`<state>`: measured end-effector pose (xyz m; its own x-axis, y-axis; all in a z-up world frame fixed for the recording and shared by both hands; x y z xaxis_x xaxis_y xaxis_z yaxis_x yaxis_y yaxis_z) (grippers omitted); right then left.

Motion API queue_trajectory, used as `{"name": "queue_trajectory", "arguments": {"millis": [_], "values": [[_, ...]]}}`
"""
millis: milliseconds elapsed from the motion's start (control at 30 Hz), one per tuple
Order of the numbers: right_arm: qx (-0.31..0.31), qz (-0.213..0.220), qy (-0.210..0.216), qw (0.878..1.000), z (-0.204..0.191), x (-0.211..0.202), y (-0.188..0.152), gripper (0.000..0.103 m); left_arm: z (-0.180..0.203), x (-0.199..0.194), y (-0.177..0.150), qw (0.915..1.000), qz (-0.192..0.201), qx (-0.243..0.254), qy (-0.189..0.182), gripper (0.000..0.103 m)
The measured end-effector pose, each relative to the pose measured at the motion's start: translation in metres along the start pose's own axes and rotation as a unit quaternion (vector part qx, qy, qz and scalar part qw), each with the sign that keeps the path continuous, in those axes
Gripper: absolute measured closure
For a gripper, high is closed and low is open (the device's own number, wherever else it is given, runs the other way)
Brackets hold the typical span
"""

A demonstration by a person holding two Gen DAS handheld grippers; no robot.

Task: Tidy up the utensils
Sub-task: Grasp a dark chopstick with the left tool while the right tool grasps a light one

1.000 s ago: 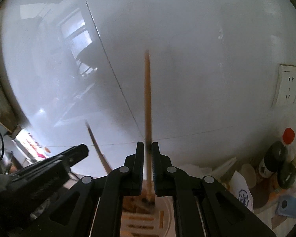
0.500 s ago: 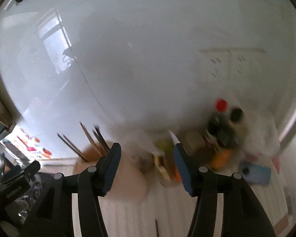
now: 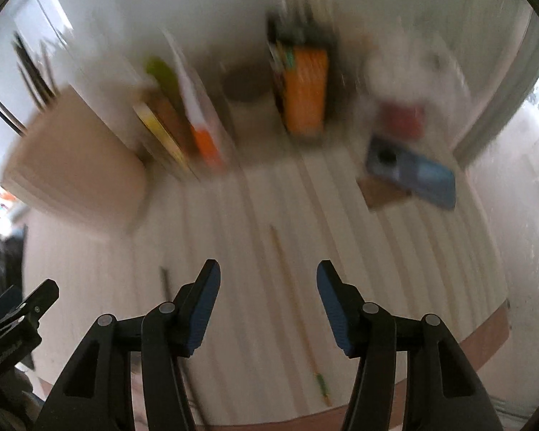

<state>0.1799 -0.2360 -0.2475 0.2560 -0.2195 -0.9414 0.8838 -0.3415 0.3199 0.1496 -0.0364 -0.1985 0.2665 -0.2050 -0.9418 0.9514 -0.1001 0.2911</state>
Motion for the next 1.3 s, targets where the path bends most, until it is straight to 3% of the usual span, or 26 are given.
{"name": "queue_trajectory", "arguments": {"millis": [267, 667, 700, 767, 800, 833, 900, 967, 1033, 1100, 1200, 1267, 1300], "values": [[-0.032, -0.07, -0.026, 0.997, 0.019, 0.063, -0.031, 0.045, 0.031, 0.047, -0.026, 0.998, -0.062, 0.011, -0.006, 0.0], [-0.069, -0.12, -0.04, 0.99, 0.028, 0.102, -0.047, 0.045, 0.056, 0.078, -0.047, 0.9948, -0.1, 0.011, -0.017, 0.004], [-0.072, -0.124, -0.041, 0.989, 0.029, 0.105, -0.048, 0.045, 0.056, 0.08, -0.049, 0.9948, -0.099, 0.011, -0.021, 0.007], [-0.077, -0.131, -0.043, 0.987, 0.032, 0.11, -0.051, 0.045, 0.06, 0.083, -0.052, 0.9947, -0.1, 0.013, -0.021, 0.031], [-0.079, -0.134, -0.044, 0.987, 0.033, 0.11, -0.051, 0.045, 0.062, 0.085, -0.055, 0.9942, -0.104, 0.014, -0.024, 0.037], [-0.082, -0.137, -0.045, 0.986, 0.033, 0.113, -0.051, 0.045, 0.065, 0.087, -0.056, 0.994, -0.106, 0.013, -0.023, 0.053], [-0.085, -0.143, -0.042, 0.985, 0.034, 0.117, -0.054, 0.045, 0.069, 0.089, -0.058, 0.9947, -0.099, 0.012, -0.024, 0.061], [-0.088, -0.149, -0.041, 0.984, 0.036, 0.123, -0.058, 0.045, 0.073, 0.088, -0.058, 0.9952, -0.094, 0.013, -0.024, 0.087], [-0.089, -0.153, -0.044, 0.983, 0.037, 0.126, -0.062, 0.045, 0.073, 0.087, -0.06, 0.9954, -0.092, 0.012, -0.022, 0.098], [-0.086, -0.151, -0.042, 0.984, 0.035, 0.131, -0.061, 0.045, 0.072, 0.087, -0.06, 0.9956, -0.09, 0.011, -0.022, 0.099], [-0.075, -0.149, -0.031, 0.985, 0.034, 0.131, -0.063, 0.057, 0.069, 0.083, -0.061, 0.996, -0.087, 0.015, -0.016, 0.099], [-0.078, -0.14, -0.029, 0.987, 0.032, 0.13, -0.065, 0.071, 0.064, 0.08, -0.066, 0.9961, -0.086, 0.017, -0.012, 0.1], [-0.076, -0.135, -0.03, 0.987, 0.031, 0.13, -0.065, 0.086, 0.058, 0.078, -0.066, 0.9962, -0.084, 0.018, -0.01, 0.1]]}}
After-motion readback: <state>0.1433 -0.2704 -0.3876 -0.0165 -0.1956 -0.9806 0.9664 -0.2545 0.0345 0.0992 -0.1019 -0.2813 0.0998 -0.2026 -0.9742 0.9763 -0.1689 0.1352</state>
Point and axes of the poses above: each gripper's, at about its wrist camera, not at the fingertips, and x roughly the way its jaws point, z to its right, y to its top, the point moved 7 cm from there along x, roughly the way its jaws point, and after that the axes turned 10 degrees about -y, right-handed, at the moved point
